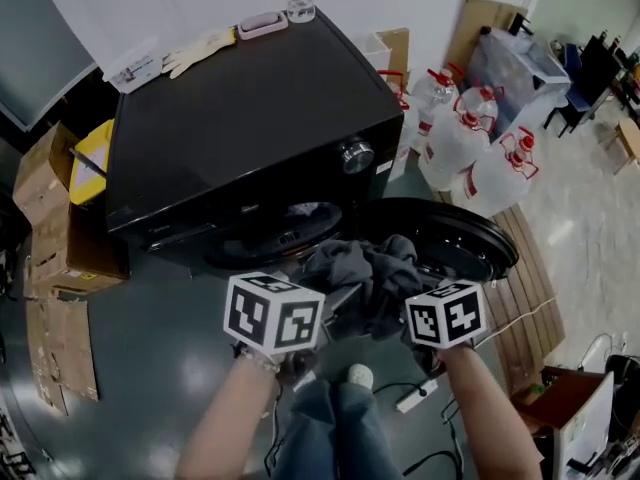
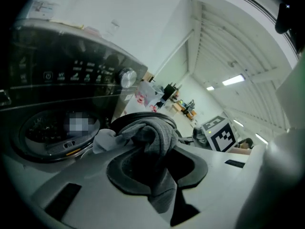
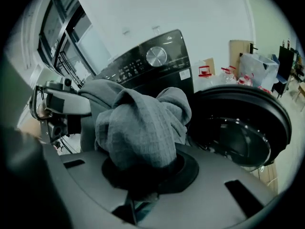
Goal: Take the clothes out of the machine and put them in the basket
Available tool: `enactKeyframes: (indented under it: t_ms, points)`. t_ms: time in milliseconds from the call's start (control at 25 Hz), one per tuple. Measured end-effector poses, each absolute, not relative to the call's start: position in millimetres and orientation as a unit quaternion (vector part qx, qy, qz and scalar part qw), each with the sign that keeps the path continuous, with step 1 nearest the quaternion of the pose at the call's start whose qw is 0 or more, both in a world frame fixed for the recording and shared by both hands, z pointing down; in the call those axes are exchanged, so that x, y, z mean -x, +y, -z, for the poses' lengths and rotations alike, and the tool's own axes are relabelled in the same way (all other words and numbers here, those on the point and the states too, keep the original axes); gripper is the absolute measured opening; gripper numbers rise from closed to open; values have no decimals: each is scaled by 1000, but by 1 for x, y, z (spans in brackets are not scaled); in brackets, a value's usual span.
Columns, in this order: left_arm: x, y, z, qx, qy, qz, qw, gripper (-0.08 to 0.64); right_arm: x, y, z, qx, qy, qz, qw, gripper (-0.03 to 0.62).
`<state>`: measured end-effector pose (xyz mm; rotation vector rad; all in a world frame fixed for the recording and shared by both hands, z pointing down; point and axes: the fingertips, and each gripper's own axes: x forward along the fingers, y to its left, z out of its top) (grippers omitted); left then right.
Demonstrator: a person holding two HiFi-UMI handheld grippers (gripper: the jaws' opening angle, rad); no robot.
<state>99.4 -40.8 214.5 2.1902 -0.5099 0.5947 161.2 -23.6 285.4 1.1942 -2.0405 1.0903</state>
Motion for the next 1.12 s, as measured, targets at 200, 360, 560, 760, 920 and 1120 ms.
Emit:
enactKeyframes:
  t_ms: [200,360,560,760,920,1120]
  points:
    - [-91,-42,-290,-843,-213,-262,418,87,-153,-19,-354,-454,-747,-412,258,67]
    - [-89,-46,-342,-833,-226,-271,426,87,-154,-21,-407,-467,-728,-438,247,69]
    - [-81,-45,-410,-814,-241,-295,437,87,-150,-19,-469,-458,-718,-452,267,80]
    - [-77,-49,-472,-797,-255,-332,436,87,-153,-23,-520,-457,-706,-452,298,115]
    - [-74,-49,-509,-788,-263,-393,394,96,-155,-21,-544,-452,-685,-480,310,161]
    - [-65,-64,-533,-772,-320,-409,366,425,-154,-26,-550,-466,-668,-524,248,408]
